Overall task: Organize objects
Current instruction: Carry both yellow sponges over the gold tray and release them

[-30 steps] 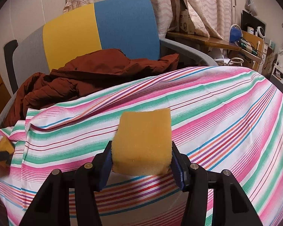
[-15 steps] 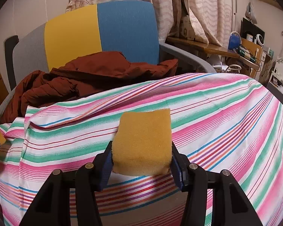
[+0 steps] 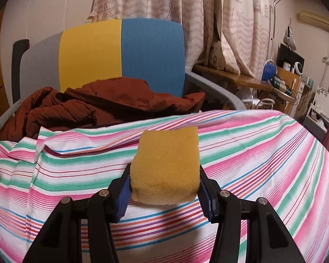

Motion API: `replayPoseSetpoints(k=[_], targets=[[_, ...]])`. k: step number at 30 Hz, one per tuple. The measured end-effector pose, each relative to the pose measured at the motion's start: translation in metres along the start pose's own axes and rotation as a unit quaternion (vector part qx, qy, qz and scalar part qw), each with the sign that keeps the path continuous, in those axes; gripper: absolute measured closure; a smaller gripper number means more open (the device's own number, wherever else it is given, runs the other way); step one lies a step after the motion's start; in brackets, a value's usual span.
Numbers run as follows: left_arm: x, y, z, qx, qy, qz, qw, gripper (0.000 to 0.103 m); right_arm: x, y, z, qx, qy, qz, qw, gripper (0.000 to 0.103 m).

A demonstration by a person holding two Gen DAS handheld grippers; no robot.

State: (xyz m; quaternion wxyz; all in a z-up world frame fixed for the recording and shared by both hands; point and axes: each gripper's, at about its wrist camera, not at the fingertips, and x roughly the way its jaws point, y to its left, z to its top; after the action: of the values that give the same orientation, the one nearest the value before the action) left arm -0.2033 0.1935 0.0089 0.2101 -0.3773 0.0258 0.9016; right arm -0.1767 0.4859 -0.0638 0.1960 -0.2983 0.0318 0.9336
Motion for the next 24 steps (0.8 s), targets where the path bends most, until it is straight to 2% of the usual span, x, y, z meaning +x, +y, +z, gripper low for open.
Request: replayPoseSetpoints(k=[6,11,15,19,24], targets=[[-0.044,-0.001,-0.024,-0.014,-0.023,-0.018,0.9995,0.035,-0.011,-0.003,0.004,0.004,-0.020,0.008,1.000,0.049],[-0.072,0.003,-0.050,-0.011,-0.032,-0.021,0.9992,0.035,-0.030,-0.004,0.001,-0.008,-0.012,0.027,1.000,0.049],[-0.087,0.011,-0.070,-0.031,-0.032,-0.028,0.9986,0.035,-0.063,-0.006,-0.009,-0.008,-0.010,0.060,0.998,0.049],[-0.104,0.025,-0.091,-0.058,-0.030,-0.033,0.9973,0.035,-0.101,-0.007,-0.021,0.020,-0.004,0.100,0.995,0.049],[-0.131,0.044,-0.123,-0.066,-0.035,-0.014,0.9971,0.035,-0.148,0.006,-0.040,0.050,0.005,0.158,0.986,0.049]])
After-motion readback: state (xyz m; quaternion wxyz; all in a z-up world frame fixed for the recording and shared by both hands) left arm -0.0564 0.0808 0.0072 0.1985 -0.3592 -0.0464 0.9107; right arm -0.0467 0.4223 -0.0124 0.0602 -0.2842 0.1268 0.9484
